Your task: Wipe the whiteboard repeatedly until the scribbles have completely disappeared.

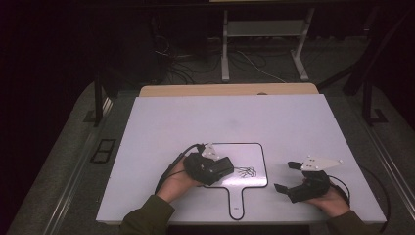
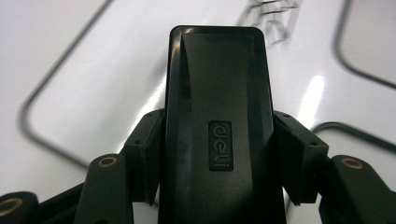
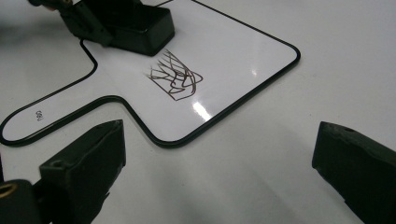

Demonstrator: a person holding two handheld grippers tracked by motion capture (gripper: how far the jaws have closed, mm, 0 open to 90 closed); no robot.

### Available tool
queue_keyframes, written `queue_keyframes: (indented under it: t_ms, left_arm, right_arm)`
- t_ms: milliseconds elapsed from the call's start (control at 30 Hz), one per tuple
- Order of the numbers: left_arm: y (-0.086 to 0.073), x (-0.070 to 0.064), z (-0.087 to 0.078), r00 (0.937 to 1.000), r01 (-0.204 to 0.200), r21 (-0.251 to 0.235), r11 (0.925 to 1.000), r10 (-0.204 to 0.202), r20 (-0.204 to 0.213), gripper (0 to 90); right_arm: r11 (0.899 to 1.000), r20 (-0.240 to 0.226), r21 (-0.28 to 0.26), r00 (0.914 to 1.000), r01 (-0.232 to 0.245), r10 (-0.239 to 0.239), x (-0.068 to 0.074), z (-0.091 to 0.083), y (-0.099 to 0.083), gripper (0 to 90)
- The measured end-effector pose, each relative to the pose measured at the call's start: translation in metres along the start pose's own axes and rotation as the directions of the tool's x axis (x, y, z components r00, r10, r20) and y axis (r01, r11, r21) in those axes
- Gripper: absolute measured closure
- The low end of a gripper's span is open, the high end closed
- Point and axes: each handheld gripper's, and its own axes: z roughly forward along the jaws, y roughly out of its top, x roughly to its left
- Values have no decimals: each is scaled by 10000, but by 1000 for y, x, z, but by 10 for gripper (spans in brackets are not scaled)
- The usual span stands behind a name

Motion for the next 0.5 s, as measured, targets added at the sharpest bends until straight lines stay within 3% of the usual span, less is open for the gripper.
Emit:
queue_keyframes:
  t_ms: [100, 200, 300, 500]
  left_arm:
    - [-4, 11, -3, 9990, 345, -16, 9994, -345, -295, 388]
    - [-6, 16, -5, 9983, 434, 1, 9991, -434, -395, 388]
    - [-5, 12, -4, 9987, 365, 18, 9993, -364, -357, 388]
    - [-1, -5, -2, 9998, -120, 122, 9999, 118, 144, 388]
  right_arm:
    - [10000, 5, 12, 10000, -1, 1, 0, 0, 0, 18]
    - [10000, -2, 14, 10000, 6, -6, 0, 0, 0, 18]
    - [10000, -5, 15, 10000, 12, -12, 0, 0, 0, 18]
    - [10000, 0, 7, 10000, 8, -8, 0, 0, 0, 18]
